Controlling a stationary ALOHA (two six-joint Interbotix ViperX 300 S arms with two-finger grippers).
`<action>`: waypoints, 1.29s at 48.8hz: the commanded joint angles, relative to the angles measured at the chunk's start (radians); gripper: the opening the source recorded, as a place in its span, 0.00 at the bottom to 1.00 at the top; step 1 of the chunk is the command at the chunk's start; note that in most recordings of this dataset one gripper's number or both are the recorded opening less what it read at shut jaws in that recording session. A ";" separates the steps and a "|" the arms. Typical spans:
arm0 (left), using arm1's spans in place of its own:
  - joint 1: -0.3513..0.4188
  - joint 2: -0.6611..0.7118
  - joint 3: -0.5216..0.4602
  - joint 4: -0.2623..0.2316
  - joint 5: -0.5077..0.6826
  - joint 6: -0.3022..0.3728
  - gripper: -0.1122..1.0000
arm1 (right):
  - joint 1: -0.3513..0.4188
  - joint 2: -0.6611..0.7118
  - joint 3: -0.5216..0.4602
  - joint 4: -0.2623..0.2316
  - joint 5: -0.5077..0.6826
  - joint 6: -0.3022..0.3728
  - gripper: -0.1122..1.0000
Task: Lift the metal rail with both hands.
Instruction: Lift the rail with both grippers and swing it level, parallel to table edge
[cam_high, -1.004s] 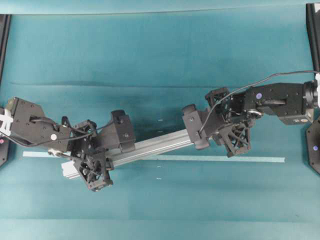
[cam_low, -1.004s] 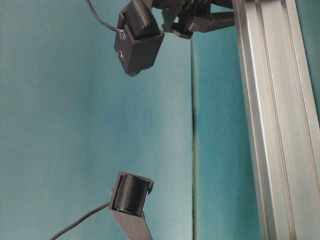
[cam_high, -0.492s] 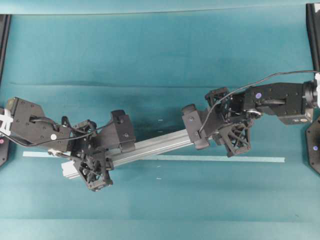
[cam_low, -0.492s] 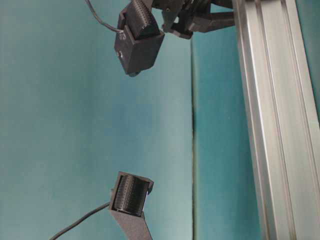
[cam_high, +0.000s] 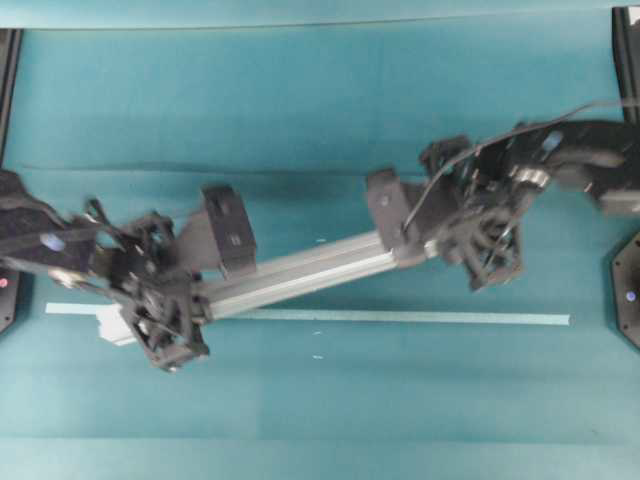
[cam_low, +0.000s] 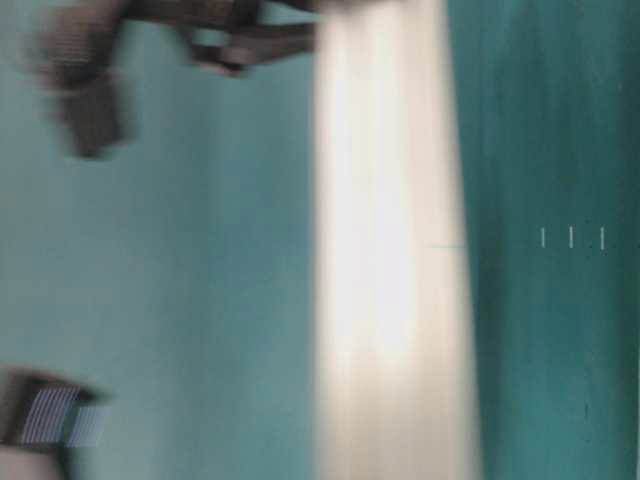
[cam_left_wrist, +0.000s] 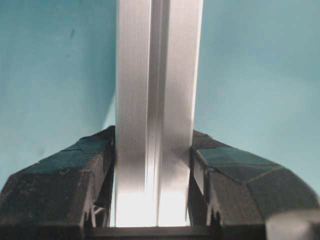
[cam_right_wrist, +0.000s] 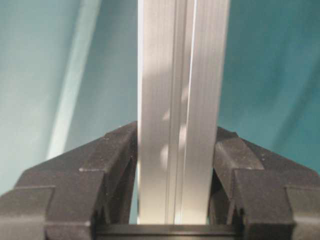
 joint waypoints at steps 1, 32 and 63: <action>0.006 -0.063 -0.114 -0.002 0.121 -0.015 0.40 | -0.002 -0.035 -0.084 0.002 0.100 -0.003 0.46; 0.008 -0.054 -0.604 -0.002 0.568 -0.011 0.40 | 0.008 -0.066 -0.575 0.003 0.353 0.089 0.46; 0.028 0.014 -0.726 0.000 0.707 0.048 0.40 | 0.034 -0.112 -0.540 -0.003 0.399 0.192 0.46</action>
